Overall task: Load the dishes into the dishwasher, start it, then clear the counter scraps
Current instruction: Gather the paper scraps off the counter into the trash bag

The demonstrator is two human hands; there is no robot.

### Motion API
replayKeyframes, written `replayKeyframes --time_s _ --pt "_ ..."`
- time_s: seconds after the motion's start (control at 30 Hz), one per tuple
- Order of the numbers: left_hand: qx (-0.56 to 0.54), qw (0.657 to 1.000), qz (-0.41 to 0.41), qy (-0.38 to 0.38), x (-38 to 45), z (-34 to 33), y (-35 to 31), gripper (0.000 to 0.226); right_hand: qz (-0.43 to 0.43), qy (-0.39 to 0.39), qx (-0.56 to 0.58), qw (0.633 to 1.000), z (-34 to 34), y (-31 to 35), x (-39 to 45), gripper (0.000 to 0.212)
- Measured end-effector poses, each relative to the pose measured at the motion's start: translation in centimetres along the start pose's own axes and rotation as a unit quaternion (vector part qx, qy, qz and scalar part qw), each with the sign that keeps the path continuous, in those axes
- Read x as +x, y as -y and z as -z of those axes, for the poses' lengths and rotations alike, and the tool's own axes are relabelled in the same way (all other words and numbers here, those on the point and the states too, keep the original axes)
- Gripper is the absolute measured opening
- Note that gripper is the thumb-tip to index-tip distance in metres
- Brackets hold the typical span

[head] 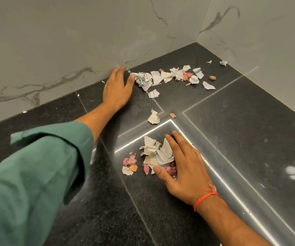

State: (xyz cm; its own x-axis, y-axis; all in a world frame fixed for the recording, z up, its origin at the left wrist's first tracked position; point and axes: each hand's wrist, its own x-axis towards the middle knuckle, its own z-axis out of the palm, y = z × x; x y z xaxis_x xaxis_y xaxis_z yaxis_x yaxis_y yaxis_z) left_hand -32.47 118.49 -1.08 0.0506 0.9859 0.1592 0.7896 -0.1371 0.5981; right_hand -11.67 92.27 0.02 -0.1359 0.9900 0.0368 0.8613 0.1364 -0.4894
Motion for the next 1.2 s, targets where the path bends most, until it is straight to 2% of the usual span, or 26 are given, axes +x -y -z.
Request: replayKeyframes --time_s 0.1,0.27,0.4,0.67,0.9,0.97,1.03,1.1,1.2 --pt "0.008 1.0 -0.021 0.02 1.9 -0.5 -0.2 0.063 0.001 0.006 -0.001 1.0 -0.1 -0.1 0.0 0.092" --pt "-0.009 0.996 -0.047 0.071 4.0 -1.0 -1.0 0.073 0.007 0.004 -0.004 1.0 -0.2 -0.1 0.0 0.093" --pt "0.083 0.98 -0.117 0.139 3.1 -1.5 -2.3 0.075 0.003 0.001 0.0 1.0 0.0 0.0 0.0 0.097" --pt "0.061 0.951 -0.243 0.183 -7.1 -0.5 -2.3 0.059 0.003 0.005 -0.001 1.0 0.1 0.2 0.0 0.101" --pt "0.025 0.931 -0.29 0.222 -16.8 0.6 -3.2 0.051 0.01 0.0 0.019 1.0 0.0 -0.1 0.0 0.096" --pt "-0.005 0.929 -0.289 0.231 -18.7 1.0 -3.6 0.052 0.009 0.009 0.015 1.0 0.1 0.0 0.0 0.096" --pt "-0.068 0.938 -0.252 0.228 -19.2 1.4 -4.0 0.05 0.006 0.014 0.013 1.0 0.1 0.1 0.0 0.096" --pt "-0.135 0.951 -0.202 0.189 -17.7 1.7 -4.1 0.047 0.004 0.015 0.009 1.0 0.2 0.1 0.0 0.097" --pt "-0.089 0.977 -0.164 0.1 -11.4 1.6 -3.1 0.045 0.003 0.019 0.006 1.0 0.1 0.1 0.0 0.099"
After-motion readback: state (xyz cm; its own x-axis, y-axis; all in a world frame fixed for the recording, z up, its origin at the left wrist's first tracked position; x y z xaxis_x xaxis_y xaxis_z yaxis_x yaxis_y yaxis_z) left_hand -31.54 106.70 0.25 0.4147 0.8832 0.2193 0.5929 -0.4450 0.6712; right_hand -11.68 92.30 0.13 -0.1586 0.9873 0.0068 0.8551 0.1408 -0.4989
